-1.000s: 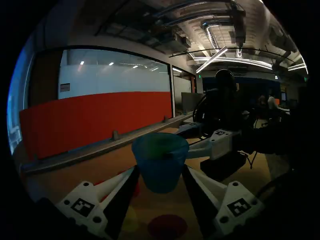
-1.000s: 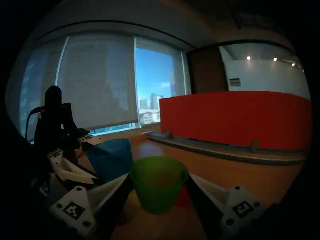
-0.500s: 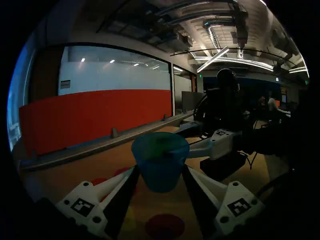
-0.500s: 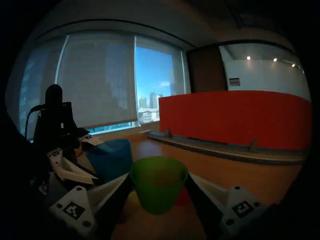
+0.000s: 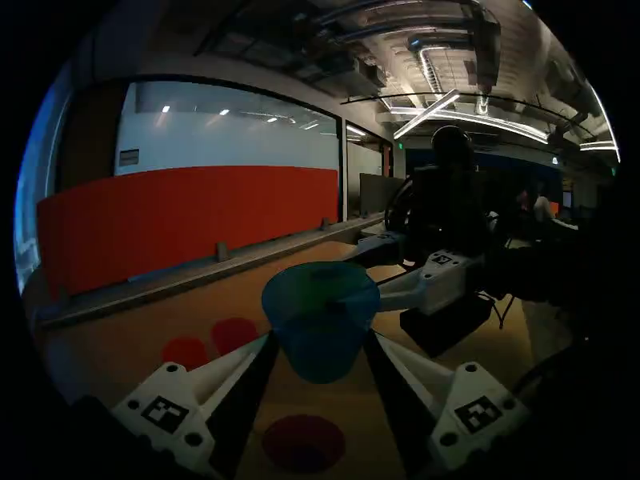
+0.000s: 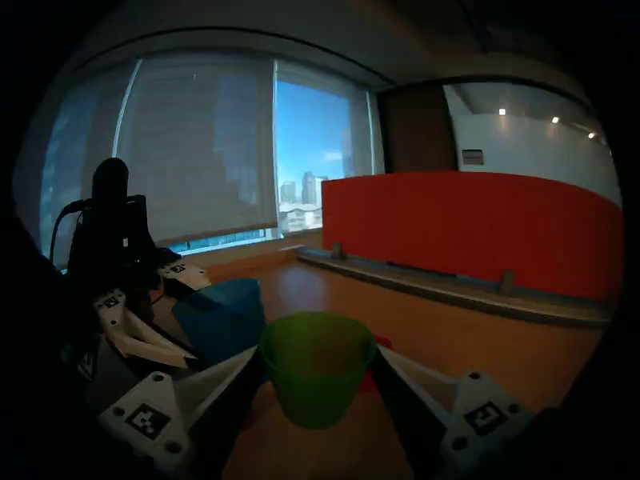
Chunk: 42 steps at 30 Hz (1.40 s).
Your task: Pour water
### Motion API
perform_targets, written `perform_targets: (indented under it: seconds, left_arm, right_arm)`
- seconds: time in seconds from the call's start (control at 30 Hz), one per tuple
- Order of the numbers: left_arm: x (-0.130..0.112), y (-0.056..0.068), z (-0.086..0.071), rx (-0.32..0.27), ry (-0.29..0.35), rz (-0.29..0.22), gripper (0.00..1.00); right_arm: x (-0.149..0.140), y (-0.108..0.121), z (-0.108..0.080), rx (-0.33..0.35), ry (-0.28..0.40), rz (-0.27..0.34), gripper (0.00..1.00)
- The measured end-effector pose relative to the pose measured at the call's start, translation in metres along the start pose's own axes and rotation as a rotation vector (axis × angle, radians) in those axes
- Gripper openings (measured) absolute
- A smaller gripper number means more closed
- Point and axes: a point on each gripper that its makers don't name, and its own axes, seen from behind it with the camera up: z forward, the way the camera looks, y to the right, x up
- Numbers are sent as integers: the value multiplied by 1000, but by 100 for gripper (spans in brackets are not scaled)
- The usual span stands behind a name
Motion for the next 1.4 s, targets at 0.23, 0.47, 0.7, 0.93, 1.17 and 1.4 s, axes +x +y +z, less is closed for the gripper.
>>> perform_targets:
  seconds: [0.23, 0.47, 0.7, 0.93, 1.17, 1.4]
  left_arm:
    - [-11, 19, -2, -9, -15, -9, 77]
    - [-28, 35, -4, -13, -43, -19, 77]
    - [-44, 53, -5, -34, -78, -9, 77]
    - [-57, 61, -1, -35, -115, -1, 77]
    - [-70, 79, 1, -58, -139, 14, 77]
    - [-84, 88, 4, -62, -177, 30, 77]
  right_arm:
    - [-13, -6, -14, 3, -29, -7, 92]
    - [-30, -14, -28, 7, -70, -12, 92]
    - [-48, -20, -39, 10, -112, -8, 92]
    - [-65, -24, -51, 10, -152, -8, 92]
    - [-81, -25, -63, 7, -187, -3, 92]
    - [-96, -28, -73, 6, -223, -3, 92]
